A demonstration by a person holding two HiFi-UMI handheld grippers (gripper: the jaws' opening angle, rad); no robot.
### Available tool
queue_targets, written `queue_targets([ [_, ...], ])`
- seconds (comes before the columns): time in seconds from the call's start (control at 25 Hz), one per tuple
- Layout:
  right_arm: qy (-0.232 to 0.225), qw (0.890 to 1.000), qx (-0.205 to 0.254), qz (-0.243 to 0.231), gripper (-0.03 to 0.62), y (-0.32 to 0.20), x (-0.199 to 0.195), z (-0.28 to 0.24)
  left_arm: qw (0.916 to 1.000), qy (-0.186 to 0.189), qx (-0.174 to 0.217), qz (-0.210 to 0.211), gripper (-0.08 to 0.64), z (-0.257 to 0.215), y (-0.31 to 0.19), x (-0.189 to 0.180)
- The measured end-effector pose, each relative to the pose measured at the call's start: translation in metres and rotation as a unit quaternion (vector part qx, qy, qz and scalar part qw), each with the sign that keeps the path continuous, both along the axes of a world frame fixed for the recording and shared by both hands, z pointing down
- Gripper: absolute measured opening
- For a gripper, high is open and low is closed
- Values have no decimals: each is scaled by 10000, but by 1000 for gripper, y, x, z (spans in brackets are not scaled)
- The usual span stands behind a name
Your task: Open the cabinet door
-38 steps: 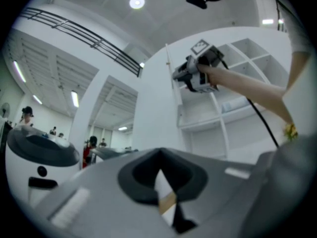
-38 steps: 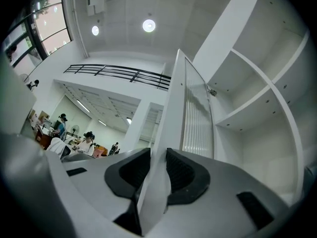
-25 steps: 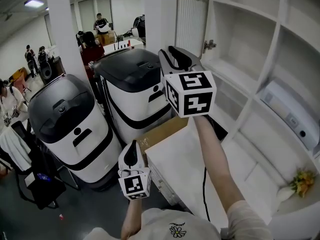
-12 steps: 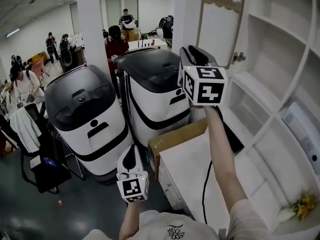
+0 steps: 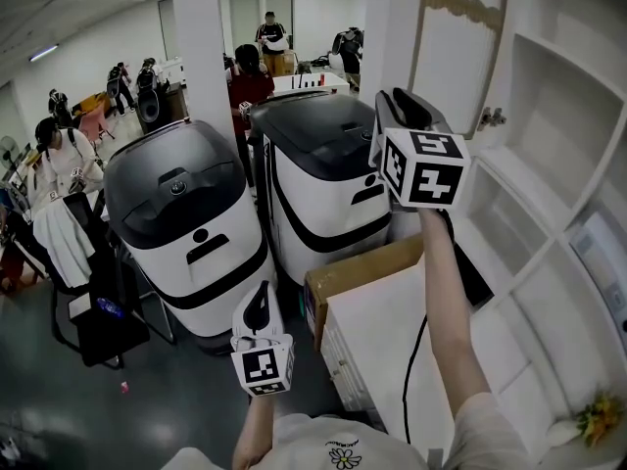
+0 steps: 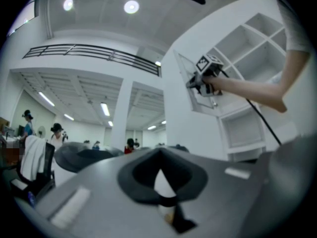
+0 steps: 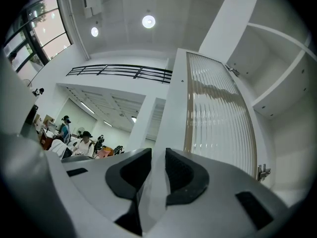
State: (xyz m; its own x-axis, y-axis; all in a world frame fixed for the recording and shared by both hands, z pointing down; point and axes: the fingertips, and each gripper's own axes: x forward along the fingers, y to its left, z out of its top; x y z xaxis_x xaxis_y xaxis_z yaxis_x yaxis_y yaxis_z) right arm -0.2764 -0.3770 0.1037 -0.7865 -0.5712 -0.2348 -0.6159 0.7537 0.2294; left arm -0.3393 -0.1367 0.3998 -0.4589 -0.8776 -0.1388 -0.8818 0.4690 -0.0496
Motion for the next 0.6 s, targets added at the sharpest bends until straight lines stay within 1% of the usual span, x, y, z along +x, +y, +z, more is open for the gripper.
queue_targets([
  [0.16,58,9999,130,-79,95,2,1,1,9999,33,-25,110,6,3,-2,4],
  [0.24,109,9996,158,-212,100,8,1,2,9997,14,-59,222,6,3,-7,7],
  [0.28,154,9993,164,-293,135,13,1,3,9996,13,-75,275,6,4,-10,8],
  [0.32,193,9990,182,-350,150,18,2,3,9994,17,-79,333,6,3,-13,10],
  [0.36,209,9989,212,-375,150,23,5,3,9992,17,-68,402,6,2,-17,13],
  [0.48,95,9989,355,-291,149,34,30,-4,9975,-35,0,707,6,-4,-34,28],
  [0.6,-99,9983,573,98,113,39,73,-14,9934,-99,99,1142,6,-13,-56,51],
])
